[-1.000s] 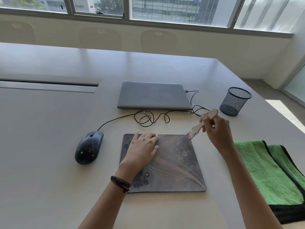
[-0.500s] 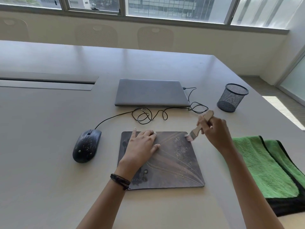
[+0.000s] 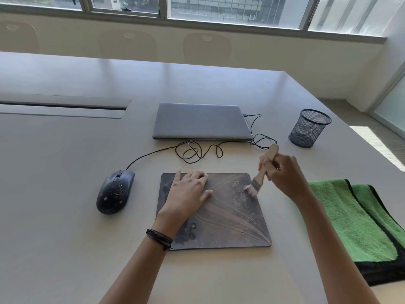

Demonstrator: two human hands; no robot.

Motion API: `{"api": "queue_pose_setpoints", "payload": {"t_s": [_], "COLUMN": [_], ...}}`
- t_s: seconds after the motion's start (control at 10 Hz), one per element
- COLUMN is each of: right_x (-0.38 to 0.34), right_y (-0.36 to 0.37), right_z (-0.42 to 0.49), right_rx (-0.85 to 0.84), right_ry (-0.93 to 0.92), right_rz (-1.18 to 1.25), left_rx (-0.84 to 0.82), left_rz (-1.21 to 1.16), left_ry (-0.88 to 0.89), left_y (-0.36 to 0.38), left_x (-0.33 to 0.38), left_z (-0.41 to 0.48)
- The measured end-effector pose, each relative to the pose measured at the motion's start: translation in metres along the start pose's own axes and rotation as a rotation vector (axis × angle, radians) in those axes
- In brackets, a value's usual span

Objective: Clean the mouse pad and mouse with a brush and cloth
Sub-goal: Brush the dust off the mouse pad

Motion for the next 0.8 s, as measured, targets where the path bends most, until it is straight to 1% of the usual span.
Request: {"api": "queue_pose_setpoints", "payload": {"t_s": [0.1,0.2,0.4,0.6,0.8], "right_x": [-0.0027,-0.0047,0.0049,-0.0019,0.003], "right_y": [-0.0001,0.0022,-0.0013,-0.0031,-0.0026], "right_z": [0.0005,0.0,-0.0032,-0.0033,-0.0053], "right_rx": [0.049,0.035,-0.026,0.057,-0.031], "right_ry": [-0.016,-0.038,-0.005,-0.034,-0.006], "right_rz": [0.042,0.084,0.086,0.127,0.089], "left_rx": [-0.003,-0.002,-0.003,0.001,0.001], "left_rz": [0.001,0.0,-0.001,-0.009,-0.014], "left_ry": [0.0,0.004,0.0,0.003,0.005], "left_y": [-0.0002,-0.0007,-0.0001,0.0013,0.001], "left_x": [0.0,0.0002,-0.0006,-0.0015,-0.0026], "left_z": [-0.0005,-0.0009,-0.0003,0.0002,0.0001]}}
Point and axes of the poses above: each hand's wrist, its own z-axis towards the middle knuckle, its own y-axis out of the palm, x = y × z, the point moved 1 cm from there along z, towards the middle knuckle, and after that the axes turned 7 degrees about -x, right-handed, at the moved point
